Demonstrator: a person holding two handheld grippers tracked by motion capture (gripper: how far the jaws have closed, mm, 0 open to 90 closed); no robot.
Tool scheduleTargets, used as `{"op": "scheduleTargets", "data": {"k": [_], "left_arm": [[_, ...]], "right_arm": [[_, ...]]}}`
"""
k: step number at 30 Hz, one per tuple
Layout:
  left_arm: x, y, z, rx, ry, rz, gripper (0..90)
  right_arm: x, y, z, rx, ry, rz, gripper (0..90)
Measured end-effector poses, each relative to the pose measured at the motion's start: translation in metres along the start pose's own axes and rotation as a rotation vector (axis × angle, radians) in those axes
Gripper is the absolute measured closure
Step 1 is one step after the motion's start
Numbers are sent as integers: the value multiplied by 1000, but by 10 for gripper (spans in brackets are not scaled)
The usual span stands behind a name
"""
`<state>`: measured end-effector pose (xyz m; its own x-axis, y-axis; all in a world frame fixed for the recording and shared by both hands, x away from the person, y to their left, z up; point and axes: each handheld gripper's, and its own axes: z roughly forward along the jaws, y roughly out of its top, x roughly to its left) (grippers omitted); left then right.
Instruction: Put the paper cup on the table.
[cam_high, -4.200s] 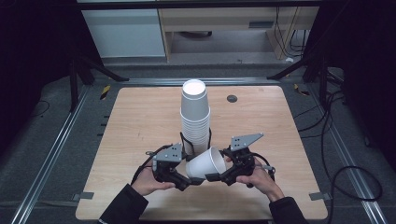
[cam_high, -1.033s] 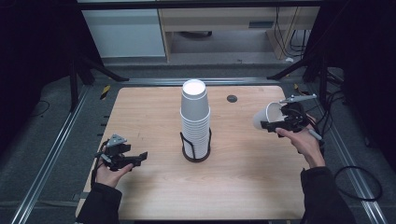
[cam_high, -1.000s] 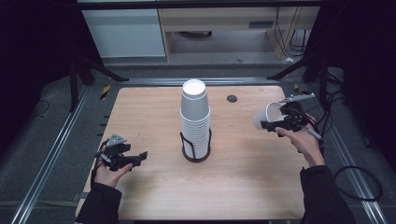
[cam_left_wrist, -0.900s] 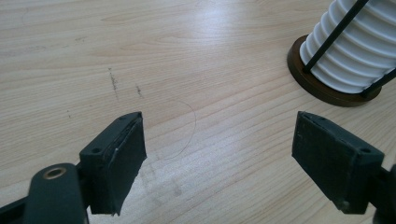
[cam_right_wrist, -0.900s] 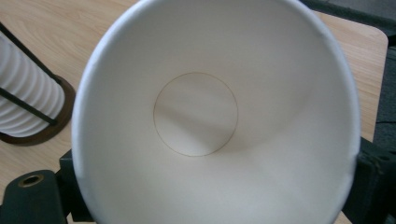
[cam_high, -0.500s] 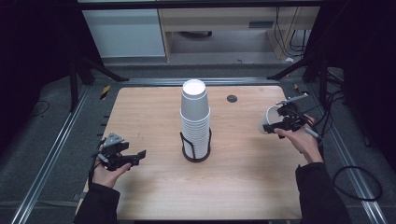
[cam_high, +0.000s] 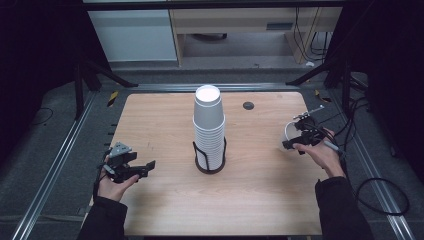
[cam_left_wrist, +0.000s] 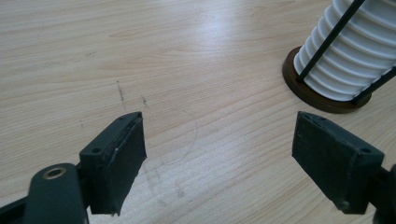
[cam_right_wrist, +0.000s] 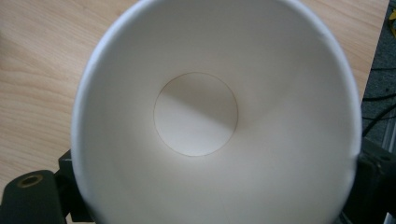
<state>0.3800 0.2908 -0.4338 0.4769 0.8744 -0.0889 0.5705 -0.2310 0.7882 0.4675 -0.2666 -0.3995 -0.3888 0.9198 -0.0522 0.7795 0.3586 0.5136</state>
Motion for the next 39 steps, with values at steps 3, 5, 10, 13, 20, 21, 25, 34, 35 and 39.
{"op": "scheduleTargets", "data": {"k": [3, 5, 10, 13, 20, 21, 25, 34, 35, 39], "left_arm": [[0, 0, 0, 0, -2, 2, 166], [0, 0, 0, 0, -1, 2, 166], [1, 0, -1, -2, 2, -2, 167], [0, 0, -1, -1, -1, 1, 167], [0, 0, 0, 5, -4, 4, 167], [0, 0, 0, 5, -4, 5, 167], [0, 0, 0, 6, -7, 8, 166], [0, 0, 0, 11, -8, 12, 166], [0, 0, 0, 11, -8, 12, 167], [0, -1, 0, 13, -10, 12, 166]], "right_arm": [[2, 0, 3, 31, -7, 0, 102], [2, -1, 4, 38, -7, -5, 102], [2, -5, 10, 66, -6, -7, 102], [2, -9, 15, 86, -5, -7, 101], [2, -12, 20, 122, -5, -19, 99], [2, -12, 20, 124, -6, -21, 98], [1, -13, 19, 127, -7, -31, 97], [2, -13, 24, 162, -4, -45, 93], [2, -13, 24, 164, -7, -41, 92], [2, -13, 25, 171, 4, -49, 90]]}}
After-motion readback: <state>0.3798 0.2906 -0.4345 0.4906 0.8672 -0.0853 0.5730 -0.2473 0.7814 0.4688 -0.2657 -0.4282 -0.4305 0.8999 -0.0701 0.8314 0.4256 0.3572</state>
